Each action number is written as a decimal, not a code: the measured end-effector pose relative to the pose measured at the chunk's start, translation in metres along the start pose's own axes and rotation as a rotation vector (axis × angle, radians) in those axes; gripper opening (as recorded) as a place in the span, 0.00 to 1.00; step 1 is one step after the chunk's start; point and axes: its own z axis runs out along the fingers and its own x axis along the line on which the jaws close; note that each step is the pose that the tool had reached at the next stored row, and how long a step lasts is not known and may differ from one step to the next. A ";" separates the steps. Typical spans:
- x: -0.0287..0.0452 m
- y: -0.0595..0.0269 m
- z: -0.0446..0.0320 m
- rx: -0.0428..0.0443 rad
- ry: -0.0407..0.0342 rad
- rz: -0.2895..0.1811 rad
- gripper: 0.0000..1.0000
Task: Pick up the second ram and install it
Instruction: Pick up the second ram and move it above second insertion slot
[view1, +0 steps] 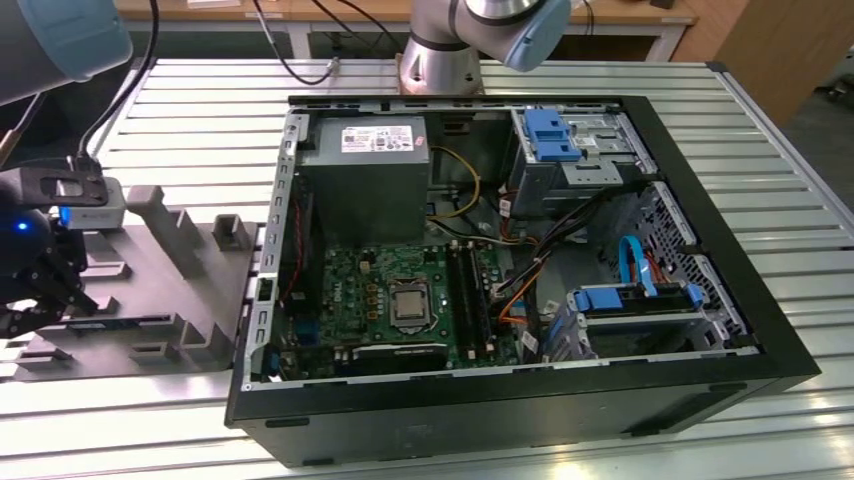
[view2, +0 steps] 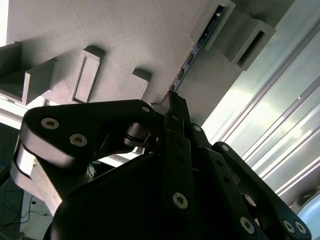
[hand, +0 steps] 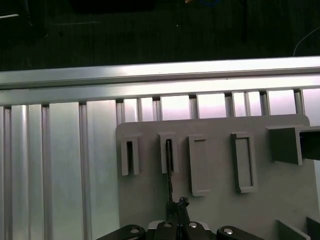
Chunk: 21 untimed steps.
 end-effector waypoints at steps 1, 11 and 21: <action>0.0000 0.0000 0.0001 -0.0001 0.0001 -0.001 0.11; 0.0003 -0.0003 0.0054 -0.0029 0.0028 -0.058 0.11; 0.0004 -0.0003 0.0069 -0.0030 0.0074 -0.058 0.11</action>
